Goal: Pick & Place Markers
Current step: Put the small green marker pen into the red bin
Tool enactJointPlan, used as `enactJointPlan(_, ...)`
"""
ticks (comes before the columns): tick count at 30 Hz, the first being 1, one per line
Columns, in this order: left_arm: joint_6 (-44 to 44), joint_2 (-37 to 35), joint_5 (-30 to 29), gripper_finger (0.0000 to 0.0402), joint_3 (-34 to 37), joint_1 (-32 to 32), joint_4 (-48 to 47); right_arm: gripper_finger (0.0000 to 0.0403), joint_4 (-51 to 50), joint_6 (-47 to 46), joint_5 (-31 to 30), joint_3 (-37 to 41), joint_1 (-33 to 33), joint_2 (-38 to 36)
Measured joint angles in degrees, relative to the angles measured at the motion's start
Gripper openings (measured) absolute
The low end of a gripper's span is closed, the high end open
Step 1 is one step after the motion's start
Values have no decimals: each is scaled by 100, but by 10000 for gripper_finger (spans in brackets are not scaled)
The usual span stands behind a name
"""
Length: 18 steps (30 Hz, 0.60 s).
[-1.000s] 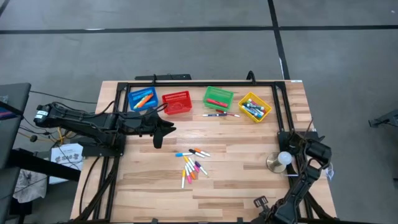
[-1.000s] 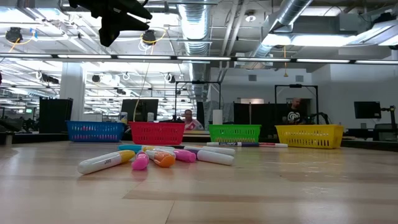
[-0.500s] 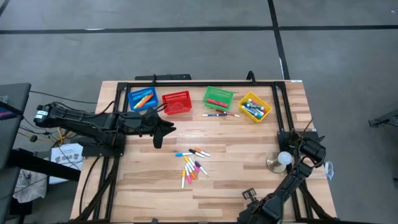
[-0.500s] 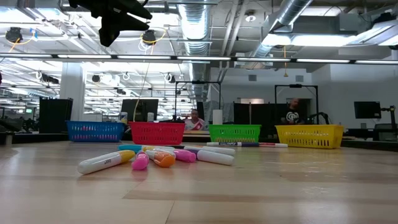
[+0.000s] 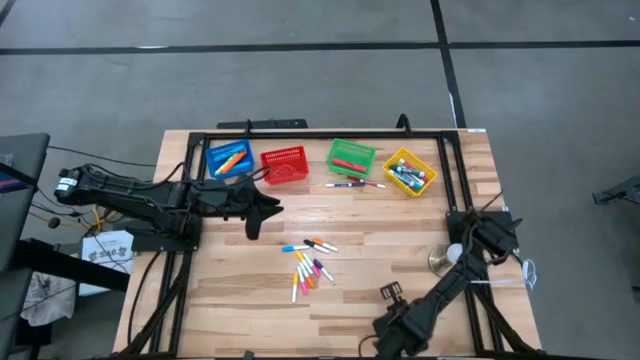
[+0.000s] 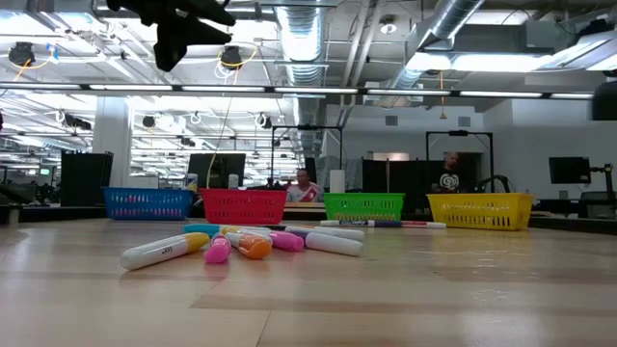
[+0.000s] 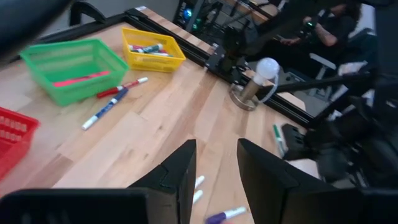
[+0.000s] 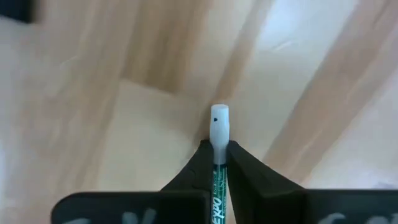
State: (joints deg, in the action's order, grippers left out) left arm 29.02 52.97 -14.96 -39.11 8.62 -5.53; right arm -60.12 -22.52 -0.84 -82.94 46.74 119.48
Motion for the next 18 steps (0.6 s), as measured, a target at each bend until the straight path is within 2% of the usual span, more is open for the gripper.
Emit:
enactJointPlan(5,-11,0,347,115,0,2,4,26,-7,361,39,-4,-306,0)
enactJointPlan(11,98,0,852,115,0,10,7,6,-96,506,64,-13,-735,0)
enactJointPlan(18,144,2,912,115,0,232,8,18,-209,821,87,-17,-1340,-13)
